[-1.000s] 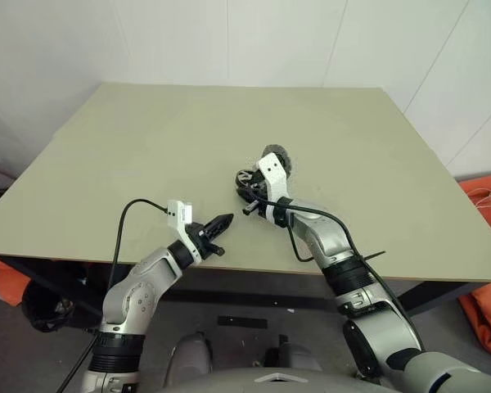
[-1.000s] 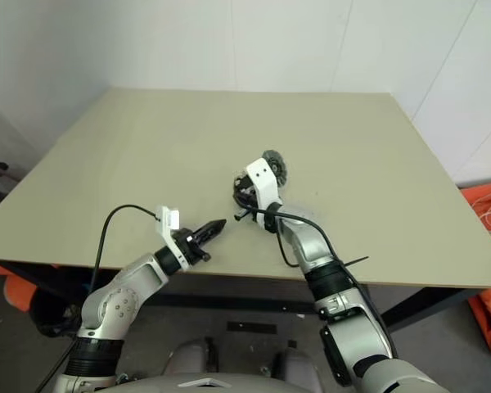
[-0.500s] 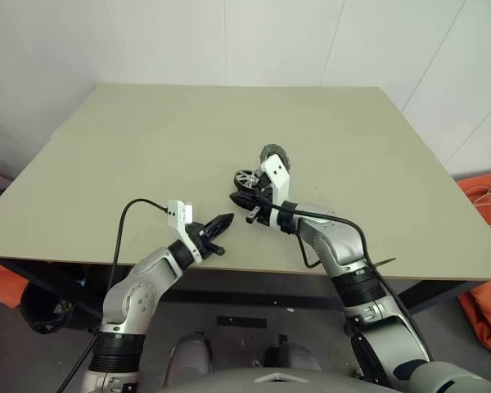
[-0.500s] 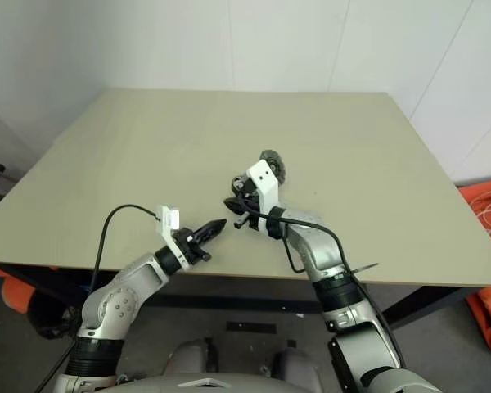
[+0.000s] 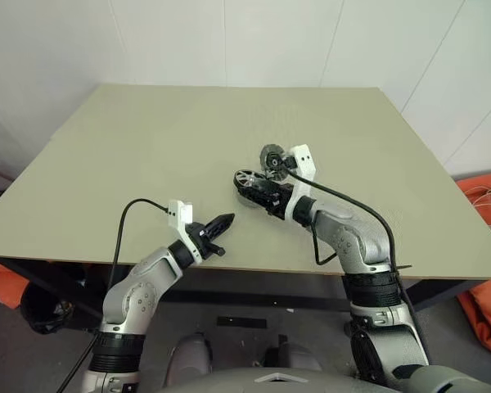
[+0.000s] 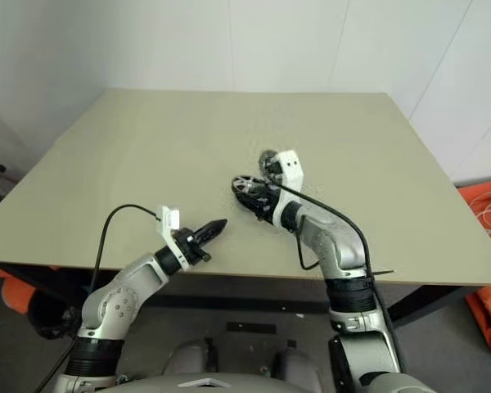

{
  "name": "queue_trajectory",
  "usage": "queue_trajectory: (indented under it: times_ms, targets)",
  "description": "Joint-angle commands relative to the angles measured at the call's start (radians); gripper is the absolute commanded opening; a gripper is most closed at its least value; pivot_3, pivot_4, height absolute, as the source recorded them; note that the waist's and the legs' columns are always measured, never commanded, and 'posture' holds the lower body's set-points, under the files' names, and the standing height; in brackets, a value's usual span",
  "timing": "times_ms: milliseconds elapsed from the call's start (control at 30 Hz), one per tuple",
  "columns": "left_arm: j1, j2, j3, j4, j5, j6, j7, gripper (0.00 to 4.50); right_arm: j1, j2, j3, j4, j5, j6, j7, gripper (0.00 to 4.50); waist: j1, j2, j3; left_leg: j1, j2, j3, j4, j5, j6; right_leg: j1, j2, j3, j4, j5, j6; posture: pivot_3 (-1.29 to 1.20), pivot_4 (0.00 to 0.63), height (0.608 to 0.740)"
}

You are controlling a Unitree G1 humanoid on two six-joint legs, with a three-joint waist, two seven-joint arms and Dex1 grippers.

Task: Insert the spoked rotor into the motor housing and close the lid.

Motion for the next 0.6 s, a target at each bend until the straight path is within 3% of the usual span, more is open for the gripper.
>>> queue_trajectory:
  times_ms: [33,233,600]
  targets:
    - [-0.004,-0.001,0.010,-0.041,-0.021,-0.001,-0.009,0.00,-0.072,0.070,-0.161,-0.018,0.100,0.199,-0.146,2.93,0.000,0.000,0.000,0.000,0.000,0.000,0.000,0.000,0.000,0.000,0.000,0.000,0.000,0.000,0.000,0.00,0.000,0.740]
    - [-0.001,0.004,0.012,-0.037,-0.028,0.002,-0.010,0.00,-0.161,0.190,-0.442,-0.010,0.149,0.494,-0.347,2.93,0.001,0.000,0.000,0.000,0.000,0.000,-0.001,0.000,-0.001,0.000,0.000,0.000,0.000,0.000,0.000,0.00,0.000,0.740]
    - [-0.003,0.010,0.010,-0.034,-0.033,0.006,-0.012,0.00,-0.330,0.329,-0.793,0.036,0.136,0.665,-0.510,2.93,0.002,0.001,0.000,0.001,-0.001,0.000,-0.002,0.002,-0.004,-0.001,0.000,0.000,0.000,-0.001,0.011,0.00,0.000,0.740]
